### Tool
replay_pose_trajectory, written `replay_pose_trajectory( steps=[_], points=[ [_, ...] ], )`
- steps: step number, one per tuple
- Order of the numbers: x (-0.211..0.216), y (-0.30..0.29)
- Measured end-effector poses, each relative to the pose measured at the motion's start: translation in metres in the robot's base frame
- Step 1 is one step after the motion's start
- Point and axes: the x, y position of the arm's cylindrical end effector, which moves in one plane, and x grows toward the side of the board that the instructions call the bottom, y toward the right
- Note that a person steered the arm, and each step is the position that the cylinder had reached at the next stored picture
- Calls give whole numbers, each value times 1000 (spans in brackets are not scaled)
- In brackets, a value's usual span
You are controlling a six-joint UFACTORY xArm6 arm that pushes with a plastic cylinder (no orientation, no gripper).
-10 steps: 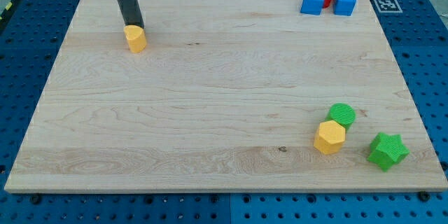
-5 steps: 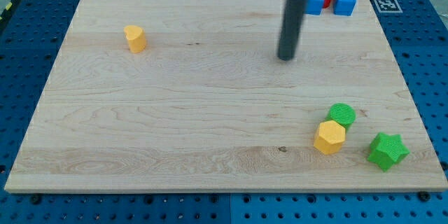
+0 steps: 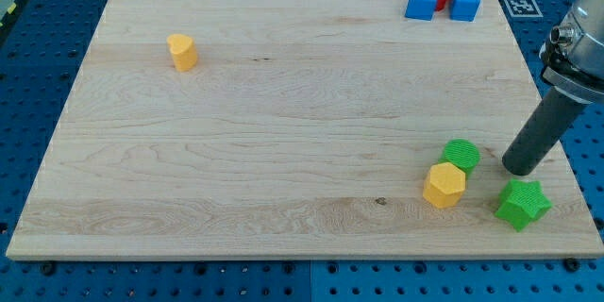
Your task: Move the yellow hexagon to the center of the board
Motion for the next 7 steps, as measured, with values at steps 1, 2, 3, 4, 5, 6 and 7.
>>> replay_pose_trajectory(
  steps=[1,2,3,4,5,6,7],
  points=[
    [0,11],
    [9,34],
    [31,49],
    [64,47],
    [79,33],
    [79,33],
    [78,7]
  ],
)
